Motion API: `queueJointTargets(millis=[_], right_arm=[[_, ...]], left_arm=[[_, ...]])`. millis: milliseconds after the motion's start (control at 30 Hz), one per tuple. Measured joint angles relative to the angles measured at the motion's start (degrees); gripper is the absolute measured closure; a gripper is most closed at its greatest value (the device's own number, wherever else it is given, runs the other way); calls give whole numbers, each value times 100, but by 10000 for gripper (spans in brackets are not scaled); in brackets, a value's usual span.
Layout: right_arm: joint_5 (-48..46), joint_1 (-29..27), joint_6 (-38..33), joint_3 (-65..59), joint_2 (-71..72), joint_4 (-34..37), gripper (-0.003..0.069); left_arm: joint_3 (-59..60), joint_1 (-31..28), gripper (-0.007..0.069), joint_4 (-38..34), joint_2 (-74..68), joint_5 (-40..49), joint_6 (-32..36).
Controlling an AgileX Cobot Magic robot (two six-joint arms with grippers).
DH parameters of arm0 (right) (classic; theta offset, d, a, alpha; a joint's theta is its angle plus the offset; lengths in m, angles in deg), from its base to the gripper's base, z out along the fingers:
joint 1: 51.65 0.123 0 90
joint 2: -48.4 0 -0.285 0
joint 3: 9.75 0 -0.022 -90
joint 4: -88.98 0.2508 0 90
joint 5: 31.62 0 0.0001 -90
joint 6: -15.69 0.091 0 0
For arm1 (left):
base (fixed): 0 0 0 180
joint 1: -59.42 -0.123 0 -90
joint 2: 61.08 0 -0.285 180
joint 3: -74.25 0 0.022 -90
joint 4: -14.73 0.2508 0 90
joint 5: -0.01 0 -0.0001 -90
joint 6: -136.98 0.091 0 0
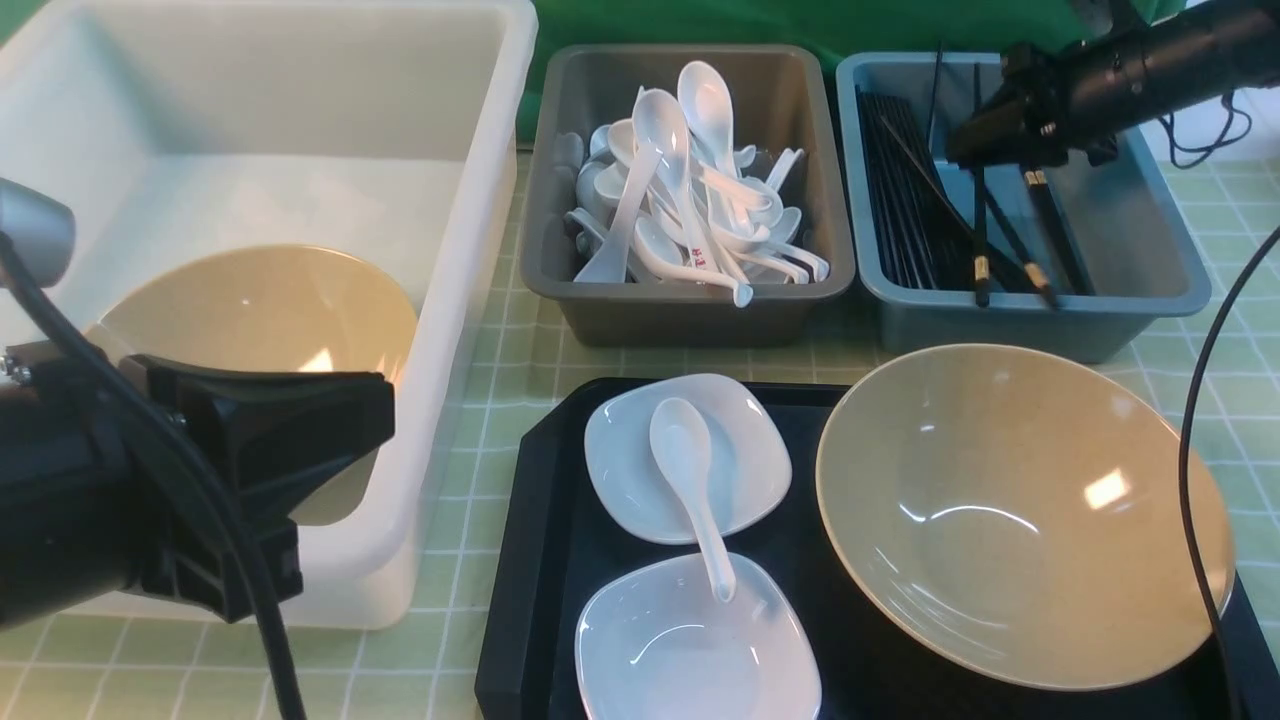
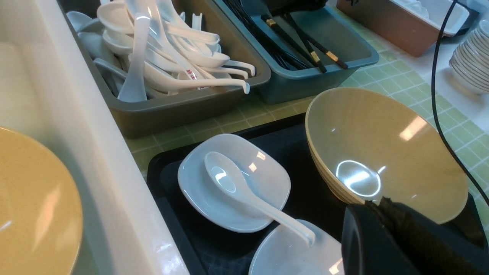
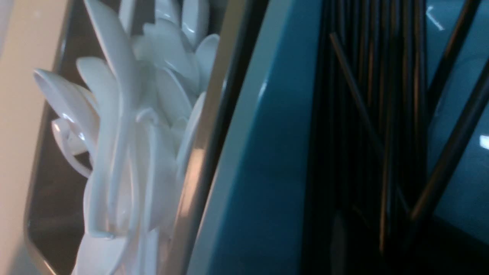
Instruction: On green table put chopsticks spoon bowls plates into blue grey white boxes.
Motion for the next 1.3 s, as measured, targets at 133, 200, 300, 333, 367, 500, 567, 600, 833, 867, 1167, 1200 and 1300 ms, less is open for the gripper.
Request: queueJointTargets(millis=[133, 200, 300, 333, 367, 500, 567, 600, 833, 867, 1167, 1200, 1300], right_arm=[[0, 0, 16, 0, 77, -56, 305], [0, 0, 23, 50, 192, -86, 244], [0, -15, 29, 204, 452, -85, 195], [0, -15, 29, 204, 476, -85, 193], [0, -24, 118, 224, 698, -85, 186], [0, -30, 172, 229, 1346, -85, 181], [0, -30, 172, 229, 1658, -85, 181], [0, -18, 172, 229, 1860, -102, 181], [-14, 786, -35, -482, 3476, -988, 181], [-14, 981, -43, -677, 3655, -1174, 181], [-14, 2928, 294, -3386, 4827, -2308, 181], [-14, 3091, 327, -3661, 4863, -2326, 181], [-14, 3410, 427, -4206, 4865, -2281, 181]], left_arm=[[0, 0, 626, 0, 0, -6, 0], [0, 0, 626, 0, 0, -6, 0], [0, 0, 626, -13, 0, -11, 0], [0, 0, 626, -13, 0, -11, 0], [0, 0, 626, -34, 0, -11, 0], [0, 0, 626, -77, 0, 24, 0], [0, 0, 626, -77, 0, 96, 0], [0, 0, 626, -77, 0, 161, 0], [0, 0, 626, 70, 0, 702, -27], [0, 0, 626, 120, 0, 741, -27], [-72, 0, 626, 749, 86, 1107, -27], [-112, 0, 626, 831, 129, 1193, -27], [-175, 0, 626, 997, 278, 1306, -21]])
